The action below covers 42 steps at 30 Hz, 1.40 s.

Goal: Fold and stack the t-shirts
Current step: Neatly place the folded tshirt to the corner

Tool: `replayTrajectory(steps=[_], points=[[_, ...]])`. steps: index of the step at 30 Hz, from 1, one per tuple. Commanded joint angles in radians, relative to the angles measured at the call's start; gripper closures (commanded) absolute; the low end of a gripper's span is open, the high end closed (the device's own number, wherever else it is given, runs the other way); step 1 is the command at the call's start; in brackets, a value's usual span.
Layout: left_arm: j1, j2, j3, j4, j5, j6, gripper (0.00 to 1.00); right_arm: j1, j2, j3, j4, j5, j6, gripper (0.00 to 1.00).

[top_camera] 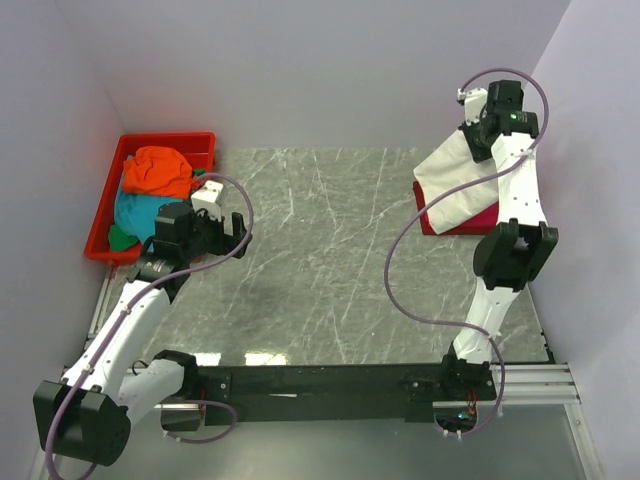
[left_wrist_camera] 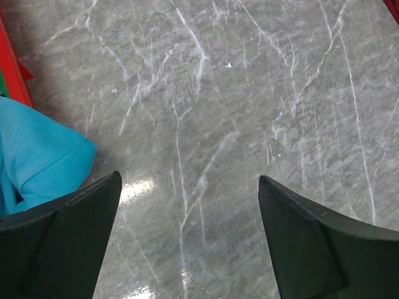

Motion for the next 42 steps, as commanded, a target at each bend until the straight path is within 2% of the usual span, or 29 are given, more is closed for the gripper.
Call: replayTrajectory(steps=[1,12,15,16,17,18,20,22,23,28,31,34,36,39,42], points=[[0.0,0.002,0.038,0.015,0.023,0.014,0.04,-0.023,0.02,0.024,0.088,0.019,-0.011,1.0],[0.0,0.011,0.04,0.013,0.029,0.015,0.04,-0.054,0.027,-0.103,0.22,0.148,-0.028,1.0],[0.0,0.011,0.04,0.013,0.028,0.015,0.03,-0.054,0.032,-0.158,0.283,0.223,-0.028,1.0],[0.0,0.01,0.038,0.015,0.031,0.015,0.03,-0.054,0.036,-0.178,0.307,0.257,-0.024,0.94],[0.0,0.008,0.038,0.015,0.032,0.017,0.03,-0.051,0.043,-0.197,0.362,0.359,-0.022,0.7],[0.0,0.008,0.037,0.015,0.032,0.015,0.03,-0.046,0.047,-0.237,0.396,0.411,-0.015,0.57],[0.0,0.008,0.038,0.015,0.035,0.015,0.03,-0.037,0.061,-0.267,0.465,0.534,-0.011,0.45],[0.0,0.008,0.038,0.015,0.034,0.015,0.02,-0.029,0.049,-0.309,0.51,0.567,-0.007,0.39],[0.0,0.01,0.038,0.015,0.034,0.015,0.02,-0.026,0.046,-0.314,0.518,0.561,-0.001,0.34],[0.0,0.004,0.035,0.016,0.02,0.014,0.02,-0.009,0.017,-0.268,0.457,0.476,0.059,0.33],[0.0,-0.002,0.038,0.018,0.01,0.001,0.0,-0.008,-0.029,-0.243,0.371,0.279,0.097,0.33],[0.0,-0.01,0.033,0.025,-0.009,-0.005,0.01,-0.018,-0.091,-0.303,0.344,0.121,0.097,0.33],[0.0,-0.01,0.03,0.025,-0.02,-0.006,0.01,-0.028,-0.103,-0.363,0.361,0.108,0.094,0.34],[0.0,-0.002,0.033,0.022,-0.012,-0.006,0.01,-0.055,-0.099,-0.415,0.338,0.09,0.094,0.42],[0.0,0.011,0.033,0.024,0.005,-0.003,0.0,-0.061,-0.155,-0.533,0.3,-0.135,0.012,0.44]])
